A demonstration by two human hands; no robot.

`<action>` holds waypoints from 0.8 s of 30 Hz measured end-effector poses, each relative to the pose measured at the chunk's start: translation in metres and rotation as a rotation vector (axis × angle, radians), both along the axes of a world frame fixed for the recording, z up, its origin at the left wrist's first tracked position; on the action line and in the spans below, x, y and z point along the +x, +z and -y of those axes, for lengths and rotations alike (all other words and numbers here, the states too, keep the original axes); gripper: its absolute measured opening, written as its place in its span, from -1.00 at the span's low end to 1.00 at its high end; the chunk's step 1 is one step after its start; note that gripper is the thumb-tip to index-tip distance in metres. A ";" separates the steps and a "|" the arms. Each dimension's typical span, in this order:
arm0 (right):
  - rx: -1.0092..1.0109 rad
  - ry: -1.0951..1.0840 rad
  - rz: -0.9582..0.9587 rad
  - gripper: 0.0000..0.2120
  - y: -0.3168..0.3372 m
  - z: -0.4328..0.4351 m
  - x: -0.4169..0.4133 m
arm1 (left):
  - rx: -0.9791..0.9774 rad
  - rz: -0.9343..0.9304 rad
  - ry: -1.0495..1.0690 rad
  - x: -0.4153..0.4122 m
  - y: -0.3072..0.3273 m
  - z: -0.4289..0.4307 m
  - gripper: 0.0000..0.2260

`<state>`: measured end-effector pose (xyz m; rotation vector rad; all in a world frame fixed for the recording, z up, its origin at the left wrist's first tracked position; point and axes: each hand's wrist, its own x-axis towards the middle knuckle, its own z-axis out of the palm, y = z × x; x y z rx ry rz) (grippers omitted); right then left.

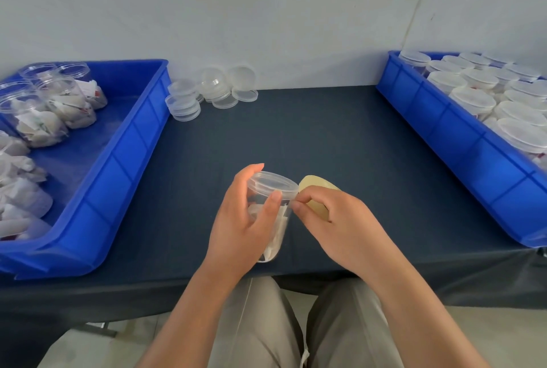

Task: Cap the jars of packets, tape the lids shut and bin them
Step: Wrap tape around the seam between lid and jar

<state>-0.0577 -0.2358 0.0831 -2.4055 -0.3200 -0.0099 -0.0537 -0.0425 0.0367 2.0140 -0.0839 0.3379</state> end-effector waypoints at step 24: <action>-0.049 -0.052 -0.058 -0.88 -0.002 0.001 0.006 | 0.029 0.111 -0.024 0.002 0.006 -0.002 -0.40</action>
